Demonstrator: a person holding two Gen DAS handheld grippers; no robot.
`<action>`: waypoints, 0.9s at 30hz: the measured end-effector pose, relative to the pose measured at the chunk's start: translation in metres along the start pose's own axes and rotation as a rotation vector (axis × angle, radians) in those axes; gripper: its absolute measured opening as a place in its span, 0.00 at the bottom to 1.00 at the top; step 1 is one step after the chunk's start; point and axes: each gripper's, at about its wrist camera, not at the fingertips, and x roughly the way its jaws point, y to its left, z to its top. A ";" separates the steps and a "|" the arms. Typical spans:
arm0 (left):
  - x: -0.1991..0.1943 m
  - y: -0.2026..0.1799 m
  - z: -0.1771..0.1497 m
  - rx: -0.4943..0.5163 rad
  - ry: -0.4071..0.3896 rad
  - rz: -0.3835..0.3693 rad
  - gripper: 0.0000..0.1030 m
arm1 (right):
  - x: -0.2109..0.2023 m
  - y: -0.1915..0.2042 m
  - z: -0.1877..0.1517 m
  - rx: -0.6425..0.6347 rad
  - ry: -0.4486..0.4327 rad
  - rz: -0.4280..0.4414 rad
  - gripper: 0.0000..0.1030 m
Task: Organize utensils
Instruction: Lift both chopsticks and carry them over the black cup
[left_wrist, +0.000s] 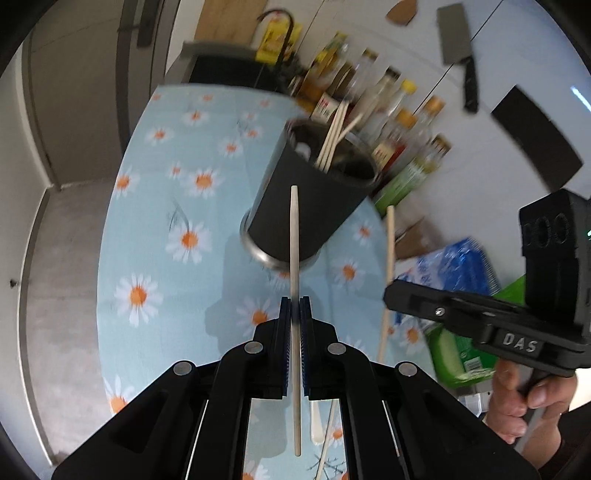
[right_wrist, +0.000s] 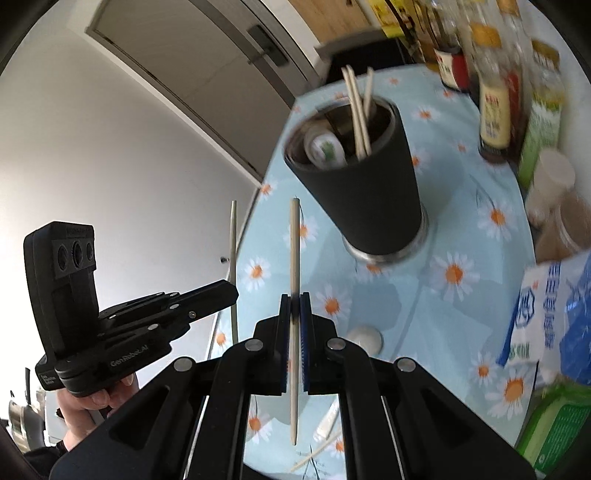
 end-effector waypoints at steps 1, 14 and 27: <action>-0.004 -0.001 0.003 0.007 -0.016 -0.008 0.04 | -0.003 0.002 0.003 -0.007 -0.022 0.006 0.06; -0.035 -0.010 0.057 0.099 -0.230 -0.137 0.04 | -0.036 0.019 0.050 -0.101 -0.291 -0.005 0.06; -0.043 -0.021 0.113 0.170 -0.466 -0.187 0.04 | -0.063 0.026 0.096 -0.160 -0.524 -0.045 0.06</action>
